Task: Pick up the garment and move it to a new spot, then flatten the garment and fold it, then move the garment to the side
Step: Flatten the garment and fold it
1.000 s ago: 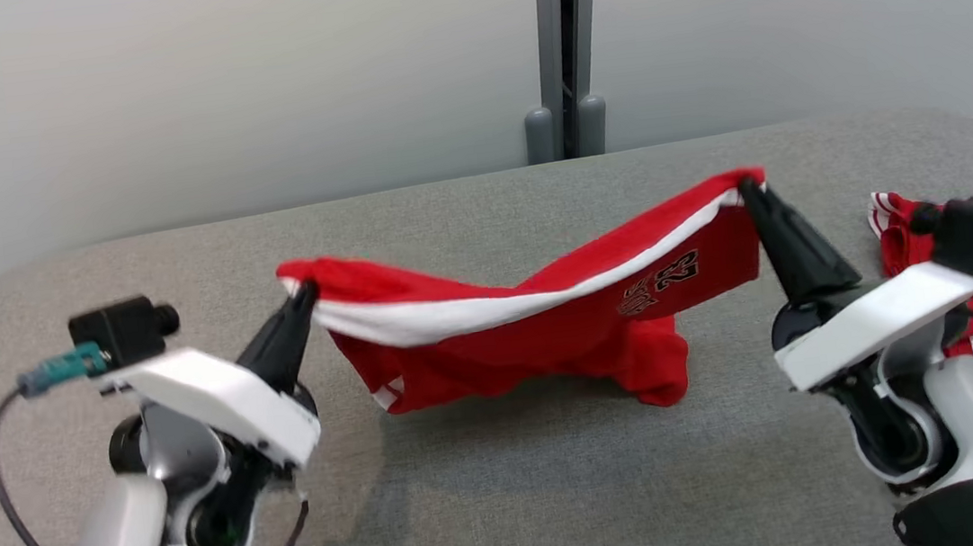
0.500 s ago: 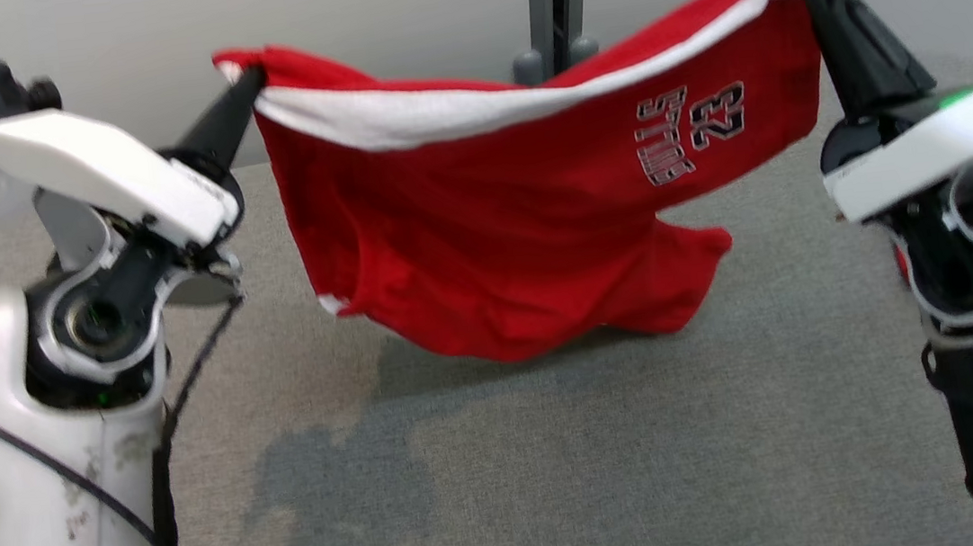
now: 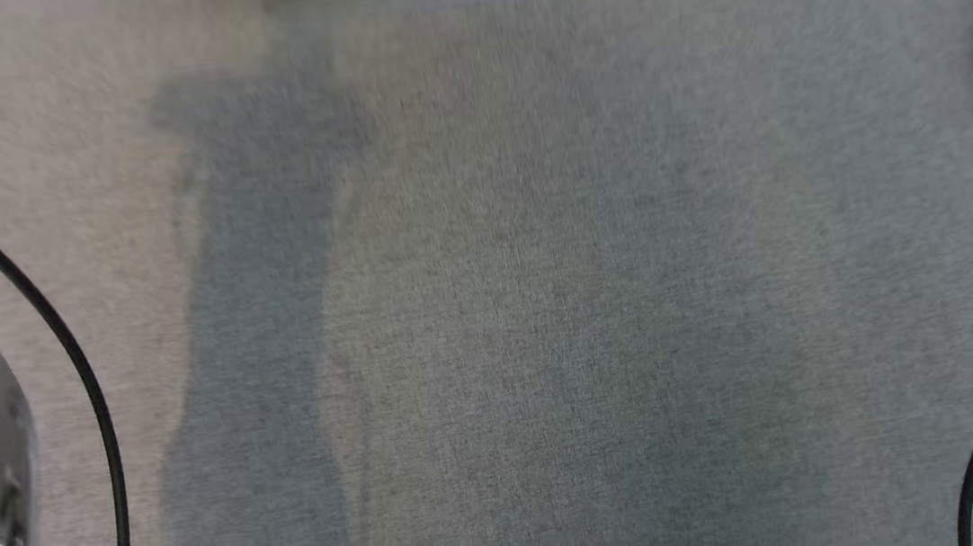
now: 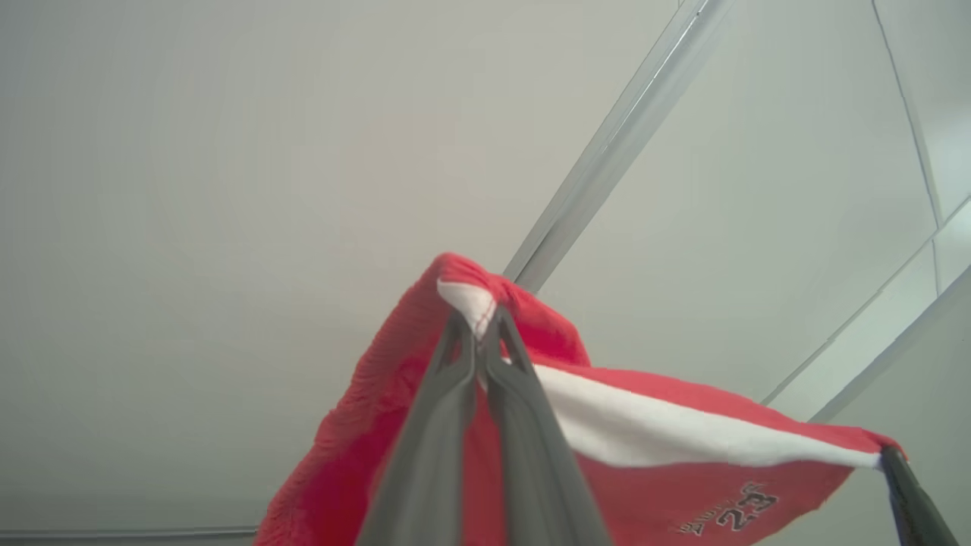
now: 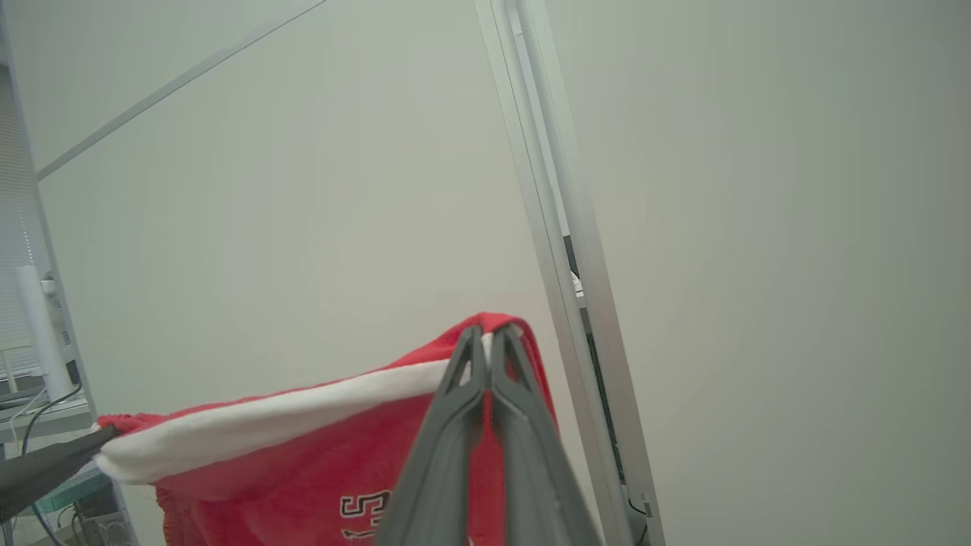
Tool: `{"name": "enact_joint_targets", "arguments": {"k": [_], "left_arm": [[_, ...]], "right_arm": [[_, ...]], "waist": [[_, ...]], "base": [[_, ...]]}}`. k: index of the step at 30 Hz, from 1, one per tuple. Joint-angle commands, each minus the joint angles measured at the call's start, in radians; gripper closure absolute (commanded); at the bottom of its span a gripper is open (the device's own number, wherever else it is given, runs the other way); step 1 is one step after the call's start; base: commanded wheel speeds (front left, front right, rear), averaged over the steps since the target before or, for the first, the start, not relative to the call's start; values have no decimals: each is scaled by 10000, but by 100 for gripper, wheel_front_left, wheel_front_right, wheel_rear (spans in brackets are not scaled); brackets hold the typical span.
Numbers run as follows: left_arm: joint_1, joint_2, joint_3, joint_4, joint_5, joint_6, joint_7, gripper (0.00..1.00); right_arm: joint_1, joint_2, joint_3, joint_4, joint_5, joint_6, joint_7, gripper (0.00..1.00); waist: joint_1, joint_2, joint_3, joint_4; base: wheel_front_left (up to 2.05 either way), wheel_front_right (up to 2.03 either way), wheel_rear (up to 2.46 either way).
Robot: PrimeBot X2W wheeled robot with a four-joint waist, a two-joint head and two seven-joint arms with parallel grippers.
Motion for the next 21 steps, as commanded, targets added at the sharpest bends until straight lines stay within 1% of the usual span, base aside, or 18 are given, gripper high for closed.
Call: {"name": "enact_joint_targets", "arguments": {"k": [1, 3, 5, 7, 9, 11, 14, 16, 20, 21], "left_arm": [[-660, -25, 27, 582, 174, -382, -595, 100], [-1101, 46, -35, 1313, 446, -751, -1350, 100], [-1437, 154, -292, 1863, 902, -1222, -2216, 100], [-1425, 230, -527, 2490, 1322, -1591, -3085, 100], [-1147, 226, -759, 3163, 1556, -1909, -3699, 100], [-836, 134, -854, 3865, 1593, -2114, -4030, 100], [-363, -88, -989, 4728, 1443, -2507, -4199, 100], [45, -81, -1252, 5178, 1576, -2667, -4310, 100], [918, -101, -1918, 5735, 1849, -2822, -4553, 100], [918, -101, -1918, 5735, 1849, -2822, -4553, 100]], "right_arm": [[-516, -2, 132, 533, -246, -4, -621, 100], [-824, 23, 314, 1180, -314, -4, -1292, 100], [-979, 37, 497, 1780, -309, -4, -1832, 100], [-858, 30, 820, 2402, -206, -4, -2179, 100], [-637, 47, 1387, 2925, -47, -4, -2355, 100], [-402, 30, 1812, 3404, 222, -4, -2463, 100], [-28, 43, 2464, 4014, 716, -4, -2576, 100], [286, 34, 2892, 4338, 994, -4, -2594, 100], [911, -80, 3654, 4792, 1522, -4, -2632, 100], [911, -80, 3654, 4792, 1522, -4, -2632, 100]], "waist": [[0, 0, 1144, -99], [0, 0, 1388, -109], [0, 0, 1603, -117], [0, 0, 1754, -109], [0, 0, 1891, -57], [0, 0, 2000, -3], [0, 0, 2015, 76], [0, 0, 1974, 145], [0, 0, 1708, 228], [0, 0, 1708, 228]], "base": [[0, 0, 0], [0, 0, 0], [0, 0, 0], [0, 0, 0], [0, 0, 0], [0, 0, 0], [0, 0, 0], [0, 0, 0], [0, 0, 0], [0, 0, 0]]}}
